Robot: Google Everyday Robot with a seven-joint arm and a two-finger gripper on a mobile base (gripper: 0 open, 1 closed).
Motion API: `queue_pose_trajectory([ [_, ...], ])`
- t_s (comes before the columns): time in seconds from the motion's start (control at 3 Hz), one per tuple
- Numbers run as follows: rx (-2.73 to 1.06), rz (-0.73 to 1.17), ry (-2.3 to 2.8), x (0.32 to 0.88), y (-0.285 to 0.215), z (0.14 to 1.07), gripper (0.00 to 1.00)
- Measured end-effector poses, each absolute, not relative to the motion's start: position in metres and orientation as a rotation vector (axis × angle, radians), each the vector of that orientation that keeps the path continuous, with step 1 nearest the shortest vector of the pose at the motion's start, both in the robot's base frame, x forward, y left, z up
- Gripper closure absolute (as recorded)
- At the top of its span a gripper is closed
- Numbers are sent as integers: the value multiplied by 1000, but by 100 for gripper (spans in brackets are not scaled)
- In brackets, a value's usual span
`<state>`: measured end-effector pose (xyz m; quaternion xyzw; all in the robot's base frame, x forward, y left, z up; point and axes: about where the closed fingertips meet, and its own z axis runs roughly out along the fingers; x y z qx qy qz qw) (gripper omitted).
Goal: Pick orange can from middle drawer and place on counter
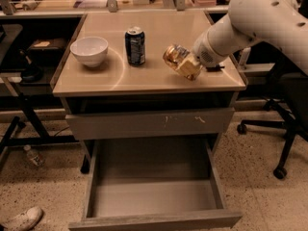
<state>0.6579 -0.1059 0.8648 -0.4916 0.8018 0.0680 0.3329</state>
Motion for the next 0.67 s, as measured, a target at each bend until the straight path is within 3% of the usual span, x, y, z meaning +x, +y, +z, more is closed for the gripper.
queue_pose_trajectory([
  [0.67, -1363, 227, 2096, 702, -81, 875, 100],
])
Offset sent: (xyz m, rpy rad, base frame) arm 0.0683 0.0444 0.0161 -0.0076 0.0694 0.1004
